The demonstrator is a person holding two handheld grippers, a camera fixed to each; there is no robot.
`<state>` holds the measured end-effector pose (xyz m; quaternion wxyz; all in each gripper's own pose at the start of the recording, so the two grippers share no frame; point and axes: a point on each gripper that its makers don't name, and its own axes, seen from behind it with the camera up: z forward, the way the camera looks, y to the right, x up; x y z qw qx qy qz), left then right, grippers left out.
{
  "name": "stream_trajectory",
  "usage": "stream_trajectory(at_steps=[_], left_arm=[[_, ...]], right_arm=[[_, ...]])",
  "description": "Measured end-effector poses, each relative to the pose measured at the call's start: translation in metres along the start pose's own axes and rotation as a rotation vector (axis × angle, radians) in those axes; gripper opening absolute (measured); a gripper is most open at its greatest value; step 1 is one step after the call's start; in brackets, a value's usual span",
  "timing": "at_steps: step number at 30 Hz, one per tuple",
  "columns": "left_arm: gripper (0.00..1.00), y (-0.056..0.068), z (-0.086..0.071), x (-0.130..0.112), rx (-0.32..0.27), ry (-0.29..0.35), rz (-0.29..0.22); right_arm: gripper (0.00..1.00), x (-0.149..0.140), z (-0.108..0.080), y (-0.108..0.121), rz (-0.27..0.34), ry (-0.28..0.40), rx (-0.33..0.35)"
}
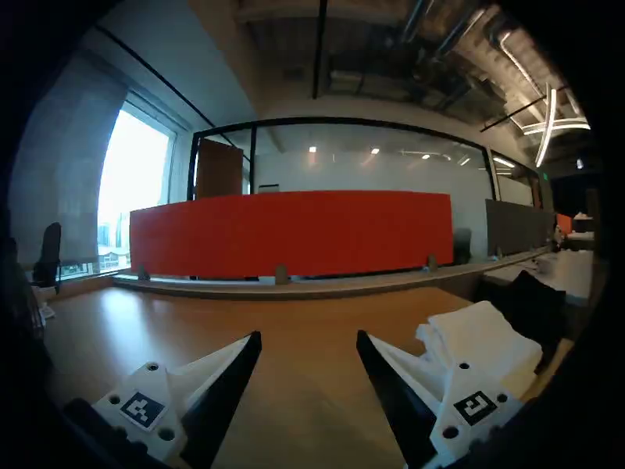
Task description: Fold towel
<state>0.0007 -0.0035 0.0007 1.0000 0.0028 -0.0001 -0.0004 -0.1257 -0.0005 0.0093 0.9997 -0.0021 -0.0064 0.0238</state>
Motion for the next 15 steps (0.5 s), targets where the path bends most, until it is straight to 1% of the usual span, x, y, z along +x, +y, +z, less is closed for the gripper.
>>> stream_trajectory(at_steps=[6, 15], left_arm=[[0.98, -0.0001, -0.0002, 0.0, 0.0, 0.0, 0.0], [0.98, 0.0, -0.0003, -0.0004, 0.0, 0.0, 0.0]], right_arm=[[0.94, -0.0025, -0.0004, -0.0052, -0.022, -0.002, 0.017], [0.94, 0.0001, -0.003, -0.0065, -0.033, 0.003, 0.015]])
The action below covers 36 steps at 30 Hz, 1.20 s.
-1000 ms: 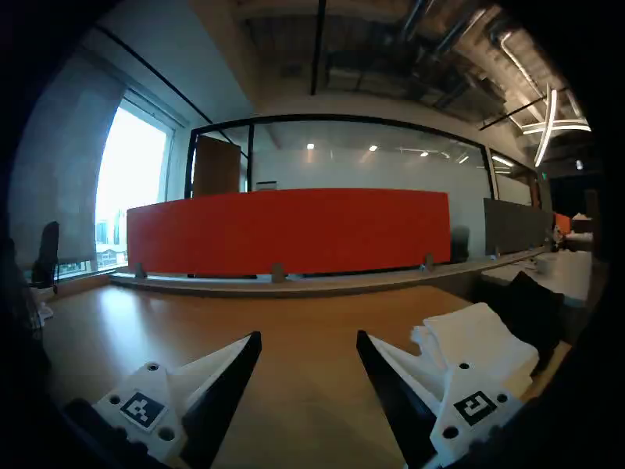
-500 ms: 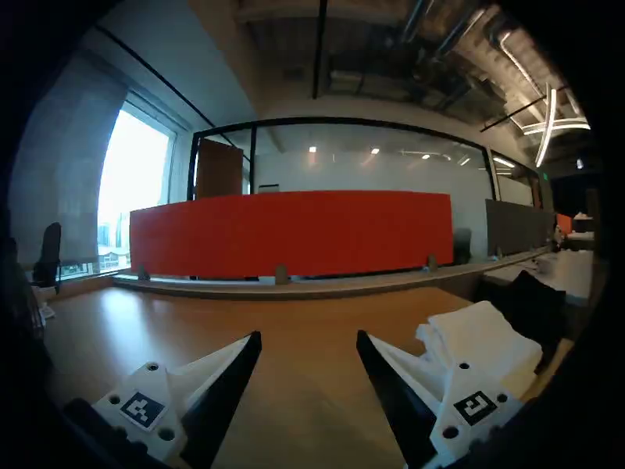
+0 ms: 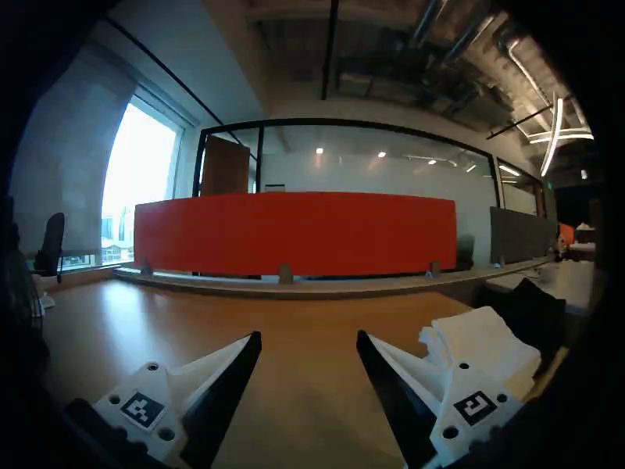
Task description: Fold towel
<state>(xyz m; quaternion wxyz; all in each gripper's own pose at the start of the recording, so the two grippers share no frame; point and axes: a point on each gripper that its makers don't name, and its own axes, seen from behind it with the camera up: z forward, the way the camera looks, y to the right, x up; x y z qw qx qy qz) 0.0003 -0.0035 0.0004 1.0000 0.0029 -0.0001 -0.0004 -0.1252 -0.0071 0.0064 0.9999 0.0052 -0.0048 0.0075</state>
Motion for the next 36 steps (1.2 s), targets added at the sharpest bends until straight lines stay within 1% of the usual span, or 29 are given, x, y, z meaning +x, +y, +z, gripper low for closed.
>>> stream_trajectory(at_steps=[36], left_arm=[[0.98, 0.0002, 0.0, 0.0004, 0.0, 0.0, 0.0]], right_arm=[[0.95, -0.0012, 0.0007, 0.0032, -0.001, 0.0, -0.003]])
